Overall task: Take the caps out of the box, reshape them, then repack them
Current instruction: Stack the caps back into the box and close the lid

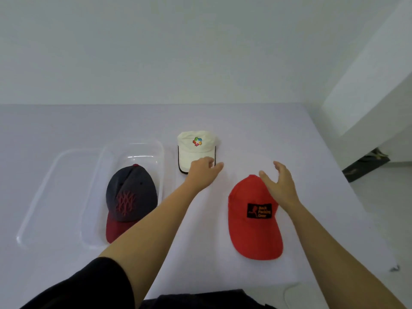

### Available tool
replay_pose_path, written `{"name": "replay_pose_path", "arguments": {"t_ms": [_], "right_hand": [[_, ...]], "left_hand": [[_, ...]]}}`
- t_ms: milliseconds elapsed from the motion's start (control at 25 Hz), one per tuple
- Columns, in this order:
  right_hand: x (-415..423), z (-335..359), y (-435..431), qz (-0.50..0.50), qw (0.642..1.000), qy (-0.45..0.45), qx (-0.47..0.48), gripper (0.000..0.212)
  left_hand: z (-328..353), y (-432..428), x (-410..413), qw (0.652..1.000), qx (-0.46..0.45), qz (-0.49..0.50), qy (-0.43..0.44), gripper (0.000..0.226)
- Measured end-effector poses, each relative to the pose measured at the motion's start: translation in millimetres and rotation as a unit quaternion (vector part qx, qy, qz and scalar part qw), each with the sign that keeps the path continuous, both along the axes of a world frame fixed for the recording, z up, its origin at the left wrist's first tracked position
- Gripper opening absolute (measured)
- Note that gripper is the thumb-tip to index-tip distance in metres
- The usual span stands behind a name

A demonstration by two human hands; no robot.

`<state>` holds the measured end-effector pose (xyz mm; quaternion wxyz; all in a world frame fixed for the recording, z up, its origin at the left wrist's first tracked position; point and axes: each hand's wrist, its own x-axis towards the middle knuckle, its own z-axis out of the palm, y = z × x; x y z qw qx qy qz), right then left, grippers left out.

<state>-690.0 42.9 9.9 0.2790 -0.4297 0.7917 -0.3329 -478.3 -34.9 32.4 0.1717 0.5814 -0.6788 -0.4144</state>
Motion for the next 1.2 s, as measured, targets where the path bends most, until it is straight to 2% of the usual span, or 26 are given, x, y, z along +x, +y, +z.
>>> {"name": "replay_pose_path", "arguments": {"t_ms": [80,160,200,280,400,520,640,880,1080,1200], "right_hand": [[-34,-12,14,0.033,0.993,-0.085,0.076,0.08],[-50,-23,24,0.089,0.969,-0.168,0.157,0.089],[-53,-29,27,0.11,0.957,-0.195,0.182,0.09],[-55,-37,29,0.129,0.946,-0.224,0.194,0.088],[-57,-49,28,0.148,0.936,-0.265,0.181,0.084],[-57,-47,27,0.179,0.924,-0.282,0.187,0.058],[-53,-37,25,0.193,0.915,-0.297,0.194,0.046],[-49,-28,23,0.214,0.912,-0.292,0.192,0.054],[-42,-21,21,0.241,0.896,-0.341,0.149,0.083],[-41,-20,18,0.25,0.896,-0.343,0.128,0.083]], "left_hand": [[-16,10,-21,0.995,0.099,-0.016,0.022,0.05],[-32,23,-37,0.968,0.237,-0.039,0.068,0.074],[-41,30,-44,0.953,0.289,-0.052,0.078,0.078],[-58,40,-55,0.935,0.338,-0.058,0.087,0.078],[-68,46,-63,0.927,0.352,-0.021,0.13,0.076],[-65,43,-65,0.917,0.374,-0.032,0.133,0.072],[-62,40,-64,0.909,0.392,-0.053,0.131,0.071],[-47,37,-60,0.898,0.416,-0.103,0.099,0.053],[-39,35,-57,0.901,0.407,-0.109,0.1,0.042],[-38,35,-54,0.907,0.393,-0.108,0.105,0.041]]}}
